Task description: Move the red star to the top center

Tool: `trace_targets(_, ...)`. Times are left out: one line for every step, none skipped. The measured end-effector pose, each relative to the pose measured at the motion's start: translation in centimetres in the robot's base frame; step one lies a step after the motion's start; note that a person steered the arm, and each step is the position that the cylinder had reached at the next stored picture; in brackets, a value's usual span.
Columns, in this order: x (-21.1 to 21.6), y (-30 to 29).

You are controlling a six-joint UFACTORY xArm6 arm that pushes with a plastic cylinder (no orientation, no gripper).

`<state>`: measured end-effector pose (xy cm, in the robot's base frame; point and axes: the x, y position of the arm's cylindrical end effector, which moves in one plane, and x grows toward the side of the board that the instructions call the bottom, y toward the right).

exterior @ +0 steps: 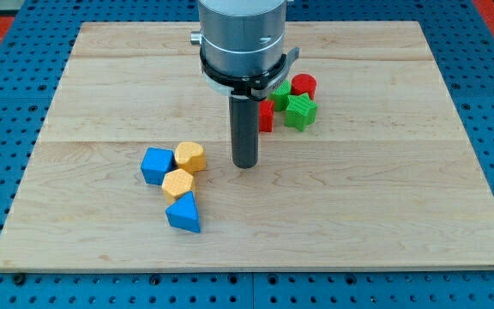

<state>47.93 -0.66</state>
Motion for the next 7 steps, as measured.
trace_targets(0.0, 0.0)
trace_targets(0.0, 0.2)
trace_targets(0.0, 1.4)
trace_targets(0.3, 2.8)
trace_targets(5.2, 4.3)
trace_targets(10.7, 4.4)
trace_targets(12.2, 0.0)
